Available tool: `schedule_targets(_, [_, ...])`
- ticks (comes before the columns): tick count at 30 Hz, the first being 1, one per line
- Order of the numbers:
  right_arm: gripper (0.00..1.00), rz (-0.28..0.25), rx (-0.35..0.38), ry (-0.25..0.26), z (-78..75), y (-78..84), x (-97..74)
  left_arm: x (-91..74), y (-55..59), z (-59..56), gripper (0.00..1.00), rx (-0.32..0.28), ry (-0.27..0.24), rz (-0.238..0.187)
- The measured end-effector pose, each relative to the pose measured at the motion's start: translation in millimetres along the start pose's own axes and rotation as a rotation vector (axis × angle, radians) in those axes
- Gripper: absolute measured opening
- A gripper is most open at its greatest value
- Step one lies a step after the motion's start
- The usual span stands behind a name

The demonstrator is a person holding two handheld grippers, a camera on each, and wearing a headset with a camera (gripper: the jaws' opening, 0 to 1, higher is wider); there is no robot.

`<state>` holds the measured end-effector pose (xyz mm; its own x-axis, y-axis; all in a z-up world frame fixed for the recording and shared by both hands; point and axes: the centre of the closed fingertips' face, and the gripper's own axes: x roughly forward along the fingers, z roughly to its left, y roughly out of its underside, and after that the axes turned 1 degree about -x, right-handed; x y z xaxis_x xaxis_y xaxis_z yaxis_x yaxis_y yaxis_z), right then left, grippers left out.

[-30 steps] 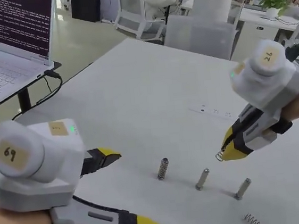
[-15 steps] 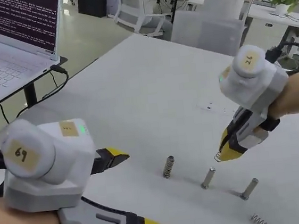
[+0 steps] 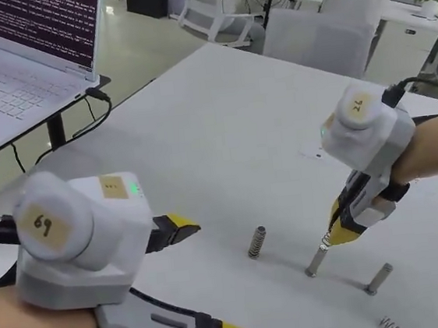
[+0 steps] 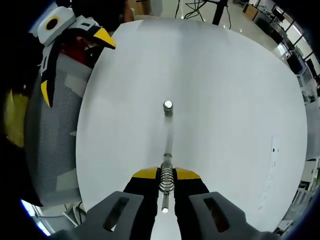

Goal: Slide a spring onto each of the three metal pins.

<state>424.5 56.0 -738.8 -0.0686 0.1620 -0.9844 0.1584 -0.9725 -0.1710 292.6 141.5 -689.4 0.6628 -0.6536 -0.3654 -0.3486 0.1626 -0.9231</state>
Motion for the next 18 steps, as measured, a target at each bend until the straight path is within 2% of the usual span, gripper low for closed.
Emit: schedule_targets(18, [0.08,0.010,0.002,-0.011,5.0,-0.3,6.3,-0.1,1.6,-1.1,0.84,-0.001,0.008,0.003])
